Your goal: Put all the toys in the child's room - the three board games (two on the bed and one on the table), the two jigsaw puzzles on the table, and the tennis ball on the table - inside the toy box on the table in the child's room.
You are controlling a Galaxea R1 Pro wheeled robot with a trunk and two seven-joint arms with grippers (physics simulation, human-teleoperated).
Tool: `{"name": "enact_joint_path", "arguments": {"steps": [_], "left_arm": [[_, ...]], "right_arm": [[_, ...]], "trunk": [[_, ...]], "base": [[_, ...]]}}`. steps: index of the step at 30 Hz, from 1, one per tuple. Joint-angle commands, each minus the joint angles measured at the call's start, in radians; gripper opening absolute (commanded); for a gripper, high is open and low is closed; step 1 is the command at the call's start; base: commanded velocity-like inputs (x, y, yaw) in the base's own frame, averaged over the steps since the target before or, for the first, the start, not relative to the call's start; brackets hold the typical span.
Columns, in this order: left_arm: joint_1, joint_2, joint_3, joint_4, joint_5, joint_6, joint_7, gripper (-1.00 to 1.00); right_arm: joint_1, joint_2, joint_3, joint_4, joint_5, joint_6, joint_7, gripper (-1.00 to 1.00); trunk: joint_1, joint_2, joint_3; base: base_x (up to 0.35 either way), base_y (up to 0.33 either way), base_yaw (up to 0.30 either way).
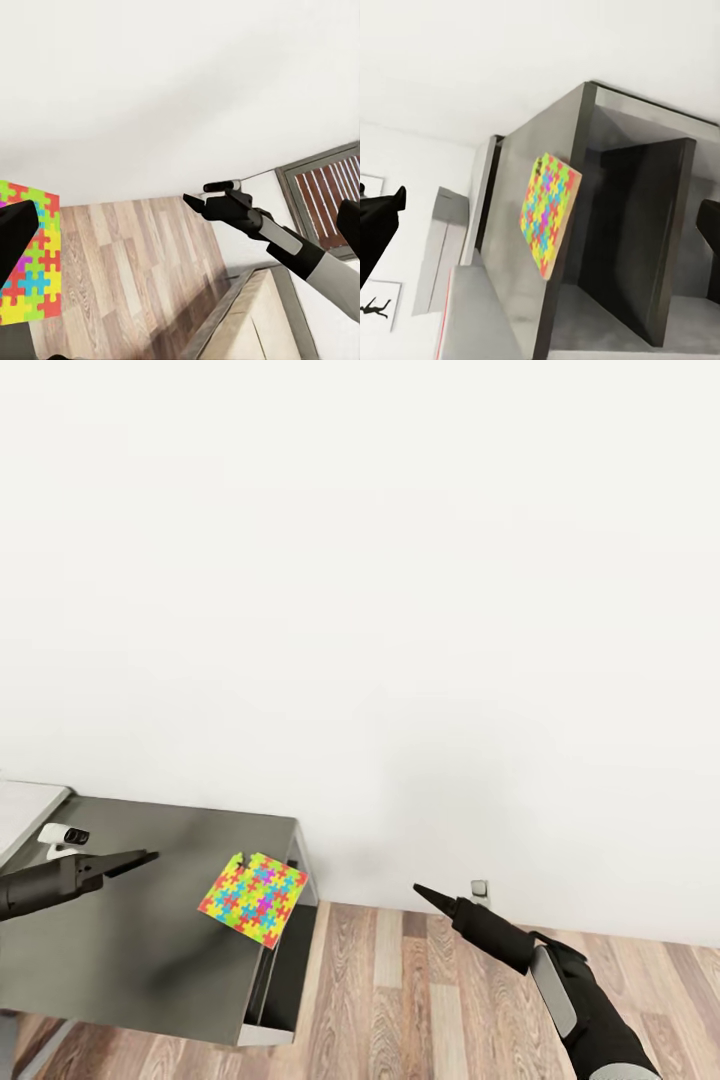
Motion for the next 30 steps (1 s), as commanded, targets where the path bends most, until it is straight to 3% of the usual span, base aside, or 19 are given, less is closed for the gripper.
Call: {"name": "enact_joint_path", "arguments": {"steps": [1,5,9,16,22,26,30], "left_arm": [[-0.001,0.000,0.000,0.000,0.000,0.011,-0.004,1.00],[-0.001,0.000,0.000,0.000,0.000,0.011,-0.004,1.00],[-0.001,-0.001,-0.002,0.000,0.000,0.011,-0.004,1.00],[0.001,-0.016,-0.001,-0.011,0.000,0.011,-0.004,1.00],[0.044,-0.061,-0.003,-0.126,0.002,0.036,-0.004,1.00],[0.073,-0.086,-0.002,-0.191,0.036,0.060,-0.004,1.00],[0.082,-0.094,-0.004,-0.208,0.059,0.065,-0.004,1.00]], "right_arm": [[-0.002,0.000,-0.001,0.001,-0.005,0.010,0.000,1.00],[-0.017,0.000,-0.002,0.026,-0.012,0.022,-0.005,1.00],[-0.072,0.010,-0.005,0.128,-0.015,0.057,-0.008,1.00],[-0.100,0.068,-0.010,0.170,-0.014,0.064,-0.045,1.00],[-0.106,0.077,-0.011,0.174,-0.018,0.073,-0.164,1.00],[-0.107,0.077,-0.011,0.174,-0.017,0.076,-0.187,1.00],[-0.108,0.077,-0.011,0.175,-0.019,0.078,-0.193,1.00]], "trunk": [[0.000,-0.002,-0.002],[0.000,-0.002,-0.002],[0.000,-0.002,-0.002],[0.000,-0.002,-0.002],[0.000,-0.002,-0.002],[0.000,-0.002,-0.002],[0.000,-0.002,-0.002]], "base": [[-0.015,0.069,0.000],[-0.007,0.030,0.000],[-0.002,0.101,0.000],[0.000,0.035,0.000],[0.000,0.042,0.000],[0.000,0.109,0.000],[0.000,0.098,0.000]]}}
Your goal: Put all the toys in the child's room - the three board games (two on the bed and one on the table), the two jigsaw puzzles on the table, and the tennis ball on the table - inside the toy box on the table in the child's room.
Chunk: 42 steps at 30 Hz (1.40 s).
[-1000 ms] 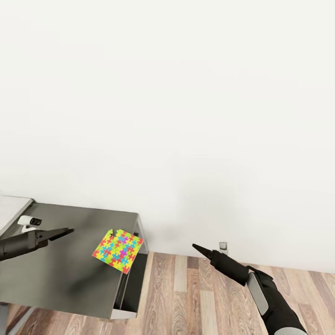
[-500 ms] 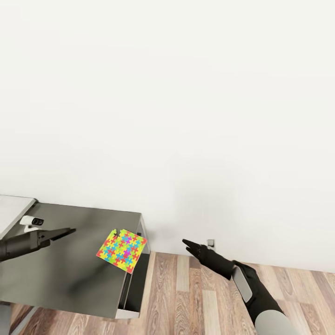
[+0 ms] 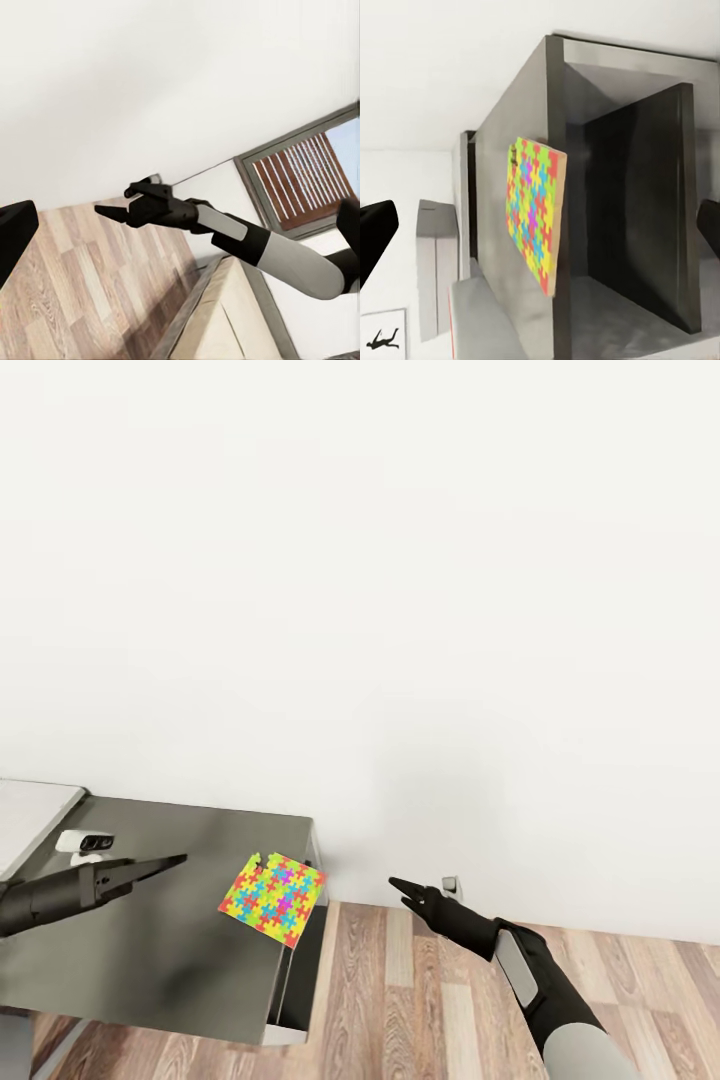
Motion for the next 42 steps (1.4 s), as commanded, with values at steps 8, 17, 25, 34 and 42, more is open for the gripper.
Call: {"name": "enact_joint_path", "arguments": {"steps": [8,17,25,34,42], "left_arm": [[0.002,-0.002,-0.001,-0.006,0.006,0.012,-0.004,1.00],[0.002,-0.003,-0.004,-0.015,0.008,0.013,-0.004,1.00],[0.035,-0.067,-0.093,-0.140,0.056,0.057,-0.004,1.00],[0.040,-0.138,-0.168,-0.162,0.083,0.058,-0.004,1.00],[0.040,-0.141,-0.169,-0.163,0.089,0.055,-0.004,1.00]], "right_arm": [[-0.013,0.002,-0.003,0.007,0.001,0.010,0.001,1.00],[-0.020,0.000,0.000,0.010,0.002,0.013,0.001,1.00],[-0.022,0.000,0.000,0.010,0.003,0.013,0.001,1.00],[-0.022,0.000,0.000,0.010,0.003,0.014,0.002,1.00],[-0.022,0.000,0.000,0.010,0.003,0.015,0.002,1.00]], "trunk": [[0.001,-0.002,-0.002],[0.001,-0.002,-0.002],[0.001,-0.002,-0.002],[0.001,-0.002,-0.002],[0.001,-0.002,-0.002]], "base": [[0.000,0.150,0.000],[0.000,0.076,0.000],[0.000,0.003,0.000],[-0.007,0.016,0.000],[-0.027,0.091,0.000]]}}
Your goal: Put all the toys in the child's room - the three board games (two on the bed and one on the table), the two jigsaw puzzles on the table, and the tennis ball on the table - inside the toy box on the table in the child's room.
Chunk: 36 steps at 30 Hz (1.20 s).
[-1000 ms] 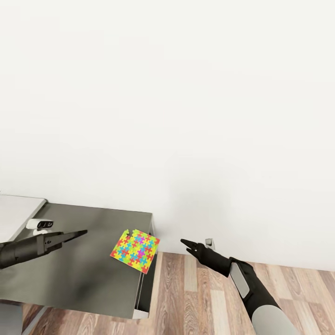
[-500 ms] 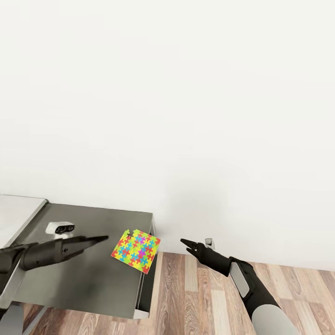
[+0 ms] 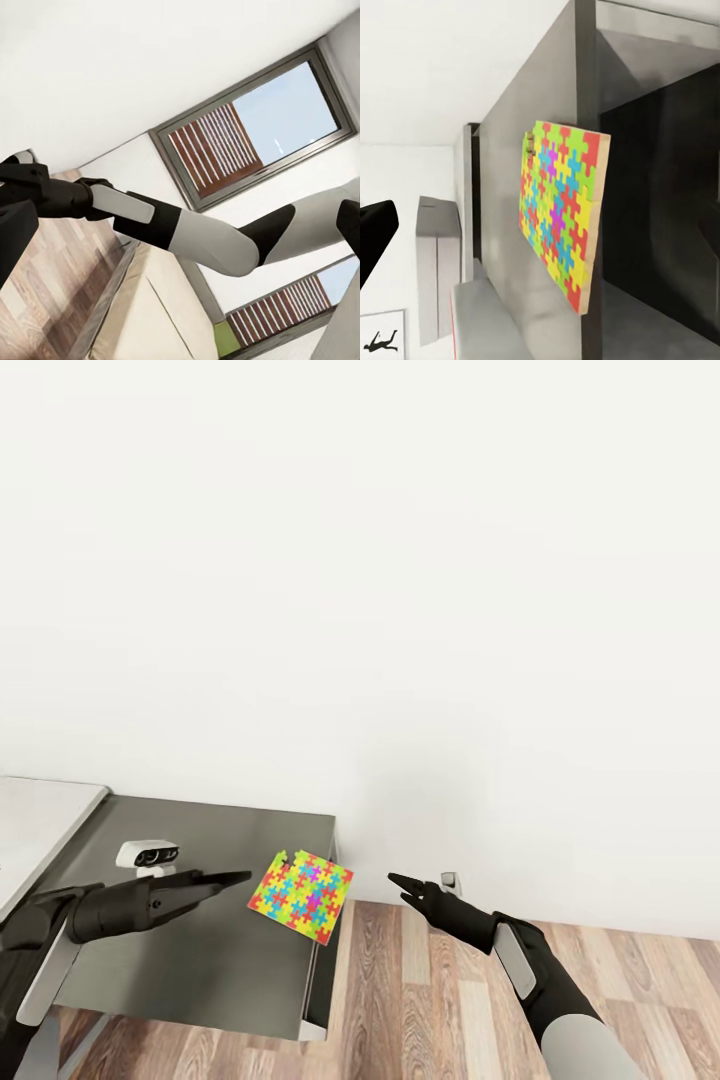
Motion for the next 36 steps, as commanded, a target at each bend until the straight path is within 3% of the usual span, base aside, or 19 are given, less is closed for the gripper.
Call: {"name": "enact_joint_path", "arguments": {"steps": [1,19,25,36], "left_arm": [[-0.001,0.000,-0.001,0.000,0.000,0.010,-0.004,1.00],[-0.001,0.000,-0.001,0.000,0.000,0.010,-0.004,1.00],[-0.001,0.000,-0.001,-0.004,0.001,0.011,-0.004,1.00],[-0.001,-0.001,-0.006,-0.011,0.003,0.014,-0.004,1.00]], "right_arm": [[-0.001,0.001,-0.004,0.000,-0.001,0.007,0.002,1.00],[-0.001,-0.009,-0.004,0.001,-0.003,0.007,0.002,1.00],[-0.004,-0.003,-0.003,0.005,-0.002,0.023,0.000,1.00],[-0.100,-0.015,-0.004,0.208,0.000,-0.010,-0.002,1.00]], "trunk": [[0.001,-0.002,-0.002],[0.001,-0.002,-0.002],[0.024,-0.044,-0.020],[0.066,-0.121,-0.055]], "base": [[-0.004,0.017,0.000],[-0.001,0.075,0.000],[0.000,0.002,0.000],[0.000,0.000,0.000]]}}
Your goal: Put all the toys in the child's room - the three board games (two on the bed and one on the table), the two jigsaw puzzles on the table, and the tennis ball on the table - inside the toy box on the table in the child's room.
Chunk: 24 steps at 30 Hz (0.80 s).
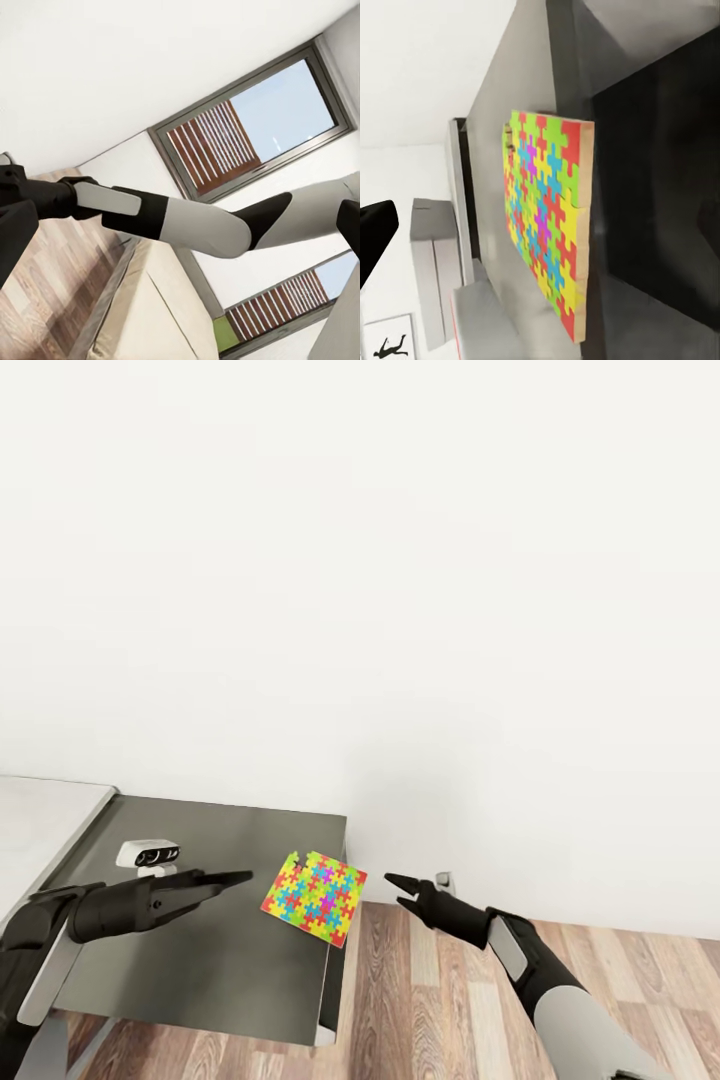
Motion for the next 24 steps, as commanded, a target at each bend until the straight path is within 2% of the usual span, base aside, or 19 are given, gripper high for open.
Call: {"name": "enact_joint_path", "arguments": {"steps": [1,24], "left_arm": [[-0.001,0.000,0.000,0.000,0.000,0.010,-0.003,1.00],[-0.001,0.002,0.004,0.000,0.000,0.013,-0.003,1.00]], "right_arm": [[-0.003,0.000,-0.005,0.003,-0.001,0.004,0.002,1.00],[-0.016,0.003,-0.007,0.016,0.004,-0.003,0.001,1.00]], "trunk": [[0.004,-0.009,-0.005],[0.092,-0.170,-0.077]], "base": [[0.000,0.000,0.000],[0.000,0.000,0.000]]}}
